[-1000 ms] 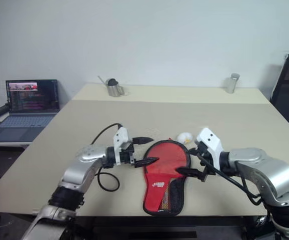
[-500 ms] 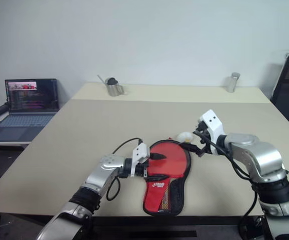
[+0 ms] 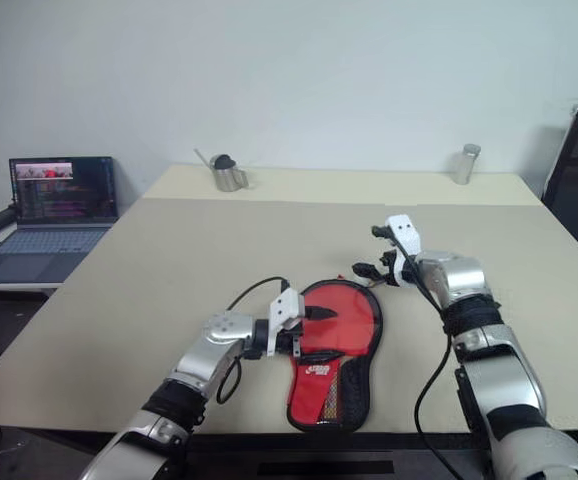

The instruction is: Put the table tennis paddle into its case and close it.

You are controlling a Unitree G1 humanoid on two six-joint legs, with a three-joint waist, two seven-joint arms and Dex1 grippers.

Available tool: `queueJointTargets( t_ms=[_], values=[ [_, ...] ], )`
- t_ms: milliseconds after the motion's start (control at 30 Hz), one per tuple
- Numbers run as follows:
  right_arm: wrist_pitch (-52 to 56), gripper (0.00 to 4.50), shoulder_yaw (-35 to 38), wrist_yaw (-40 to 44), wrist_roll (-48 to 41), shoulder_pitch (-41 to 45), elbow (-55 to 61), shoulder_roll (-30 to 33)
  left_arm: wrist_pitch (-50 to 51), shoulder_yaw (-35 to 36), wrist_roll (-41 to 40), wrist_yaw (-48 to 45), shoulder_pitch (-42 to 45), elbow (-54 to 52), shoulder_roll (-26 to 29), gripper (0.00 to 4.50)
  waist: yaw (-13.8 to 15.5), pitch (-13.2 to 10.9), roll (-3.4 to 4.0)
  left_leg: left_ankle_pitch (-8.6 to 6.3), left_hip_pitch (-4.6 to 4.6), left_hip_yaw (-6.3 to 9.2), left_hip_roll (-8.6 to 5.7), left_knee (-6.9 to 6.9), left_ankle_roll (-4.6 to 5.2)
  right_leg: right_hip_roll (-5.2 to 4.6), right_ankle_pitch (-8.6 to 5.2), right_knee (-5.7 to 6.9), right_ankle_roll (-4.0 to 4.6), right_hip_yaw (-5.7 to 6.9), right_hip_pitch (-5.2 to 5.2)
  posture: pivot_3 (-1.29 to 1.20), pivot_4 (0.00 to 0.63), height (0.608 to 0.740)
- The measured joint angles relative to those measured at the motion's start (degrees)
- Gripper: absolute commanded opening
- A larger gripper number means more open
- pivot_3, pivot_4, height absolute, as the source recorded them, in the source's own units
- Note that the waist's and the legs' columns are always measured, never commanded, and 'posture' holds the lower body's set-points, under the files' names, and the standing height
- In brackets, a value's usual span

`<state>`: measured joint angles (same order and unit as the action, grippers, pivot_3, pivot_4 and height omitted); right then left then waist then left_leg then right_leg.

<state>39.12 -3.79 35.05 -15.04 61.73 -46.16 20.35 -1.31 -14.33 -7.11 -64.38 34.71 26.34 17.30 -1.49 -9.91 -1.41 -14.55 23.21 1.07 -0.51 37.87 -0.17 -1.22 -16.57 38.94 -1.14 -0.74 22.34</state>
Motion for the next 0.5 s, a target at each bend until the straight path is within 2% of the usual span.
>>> queueJointTargets(
  t_ms=[233, 500],
  values=[
    [-8.99, 4.5, 0.36, -0.02, 3.89, 3.26, -12.72, -3.22, 0.99, -0.03, 0.27, 0.15, -0.77, -1.83, 0.11, 4.48, -0.12, -0.01, 0.02, 0.0, 0.0, -0.01, 0.0, -0.01, 0.0, 0.0, 0.0, 0.02, 0.0, -0.01, 0.01, 0.0, 0.15, 0.74],
    [-13.8, 4.5, 0.31, 0.73, 8.12, 3.6, -17.33, -4.31, 0.92, -0.03, 0.78, 0.26, -0.72, -2.1, 0.27, 4.48, -0.21, -0.01, 0.04, 0.0, -0.02, -0.02, 0.01, -0.01, 0.0, 0.0, 0.0, 0.04, 0.0, -0.02, 0.01, 0.0, 0.15, 0.74]
  ],
)
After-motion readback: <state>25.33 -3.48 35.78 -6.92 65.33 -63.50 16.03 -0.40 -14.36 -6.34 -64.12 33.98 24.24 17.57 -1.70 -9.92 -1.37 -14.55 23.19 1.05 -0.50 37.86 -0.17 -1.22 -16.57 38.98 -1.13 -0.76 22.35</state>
